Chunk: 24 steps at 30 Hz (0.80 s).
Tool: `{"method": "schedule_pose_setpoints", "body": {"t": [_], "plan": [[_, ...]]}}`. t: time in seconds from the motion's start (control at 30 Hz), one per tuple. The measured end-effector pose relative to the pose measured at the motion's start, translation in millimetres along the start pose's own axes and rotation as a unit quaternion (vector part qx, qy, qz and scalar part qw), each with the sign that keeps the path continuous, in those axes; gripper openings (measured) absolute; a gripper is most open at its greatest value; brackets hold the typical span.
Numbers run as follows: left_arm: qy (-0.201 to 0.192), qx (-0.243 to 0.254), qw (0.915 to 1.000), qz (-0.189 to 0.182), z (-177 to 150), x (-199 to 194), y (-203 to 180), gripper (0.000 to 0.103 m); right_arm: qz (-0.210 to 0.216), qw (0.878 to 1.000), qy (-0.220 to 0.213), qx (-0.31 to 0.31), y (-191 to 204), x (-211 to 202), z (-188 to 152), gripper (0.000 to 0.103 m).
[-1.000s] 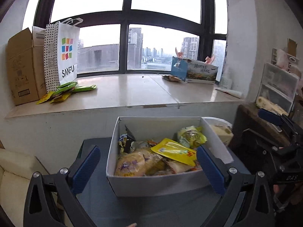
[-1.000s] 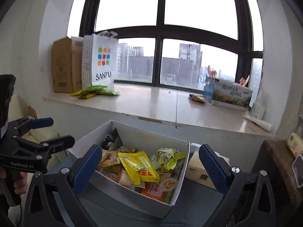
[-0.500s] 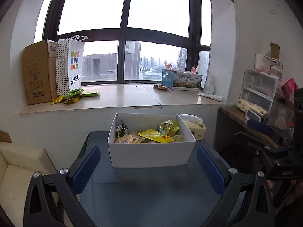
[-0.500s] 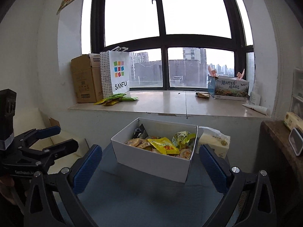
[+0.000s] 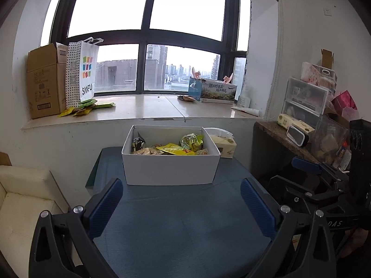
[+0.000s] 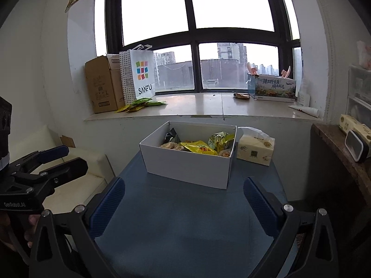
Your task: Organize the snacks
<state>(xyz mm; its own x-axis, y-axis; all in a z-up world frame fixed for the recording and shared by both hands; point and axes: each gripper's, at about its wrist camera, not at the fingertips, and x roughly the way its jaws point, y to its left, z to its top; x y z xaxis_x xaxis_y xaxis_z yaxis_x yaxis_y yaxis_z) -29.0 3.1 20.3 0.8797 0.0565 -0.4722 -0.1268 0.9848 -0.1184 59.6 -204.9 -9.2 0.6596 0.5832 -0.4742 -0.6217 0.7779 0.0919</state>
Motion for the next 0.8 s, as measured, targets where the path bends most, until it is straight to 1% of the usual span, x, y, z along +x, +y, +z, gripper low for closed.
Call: {"method": "schedule_pose_setpoints", "body": {"t": [0.17, 0.8], "plan": [[0.006, -0.001, 1.0, 0.0, -0.2, 2.8, 0.4, 0.103, -0.002, 1.0, 0.003, 0.009, -2.7, -0.5, 0.4, 0.103], [0.016, -0.003, 0.9999, -0.006, -1.7, 6.4, 0.1, 0.103, 0.001, 1.0, -0.002, 0.008, -1.6, -3.5, -0.3, 0.103]]}}
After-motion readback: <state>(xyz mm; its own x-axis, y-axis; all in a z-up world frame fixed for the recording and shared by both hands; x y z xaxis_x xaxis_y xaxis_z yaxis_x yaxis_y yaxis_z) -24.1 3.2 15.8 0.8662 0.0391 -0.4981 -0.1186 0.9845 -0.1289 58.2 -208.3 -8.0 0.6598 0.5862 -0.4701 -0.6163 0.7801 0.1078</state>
